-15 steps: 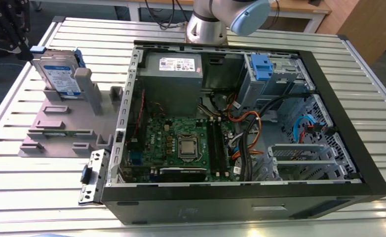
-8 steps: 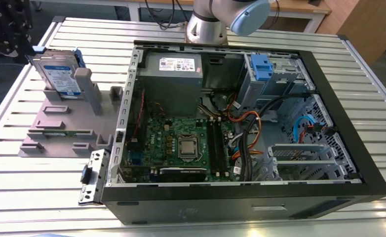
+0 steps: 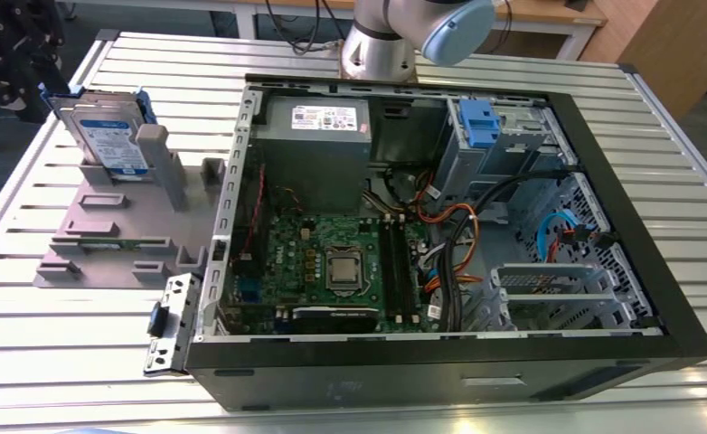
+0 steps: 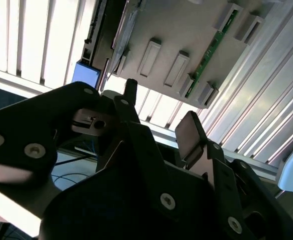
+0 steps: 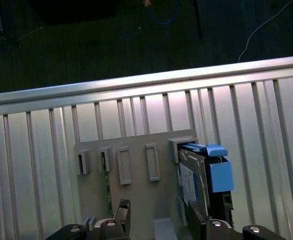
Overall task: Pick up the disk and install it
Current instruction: 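Pick up the disk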
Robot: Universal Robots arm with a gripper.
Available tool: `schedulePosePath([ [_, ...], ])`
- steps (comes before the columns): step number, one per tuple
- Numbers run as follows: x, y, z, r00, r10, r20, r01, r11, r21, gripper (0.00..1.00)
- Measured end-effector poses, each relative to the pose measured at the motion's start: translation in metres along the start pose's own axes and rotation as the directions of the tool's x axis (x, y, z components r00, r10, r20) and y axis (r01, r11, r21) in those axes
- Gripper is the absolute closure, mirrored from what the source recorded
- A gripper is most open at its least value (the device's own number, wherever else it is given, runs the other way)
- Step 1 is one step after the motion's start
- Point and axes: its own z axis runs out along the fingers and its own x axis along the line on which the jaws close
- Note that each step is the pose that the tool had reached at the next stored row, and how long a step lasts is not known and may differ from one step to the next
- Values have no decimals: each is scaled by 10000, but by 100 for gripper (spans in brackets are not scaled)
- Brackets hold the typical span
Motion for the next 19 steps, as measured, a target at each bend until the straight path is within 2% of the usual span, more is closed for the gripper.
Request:
schedulePosePath([
  [1,0,0,0,10000,0,0,0,10000,0,46],
  [2,0,0,0,10000,-1,0,1,10000,0,40],
  [7,0,0,0,10000,-2,0,2,10000,0,40],
  [9,-21,-2,170,10000,-2,0,2,10000,0,40],
  [19,-37,10,174,10000,-2,18,2,10000,-3,40],
])
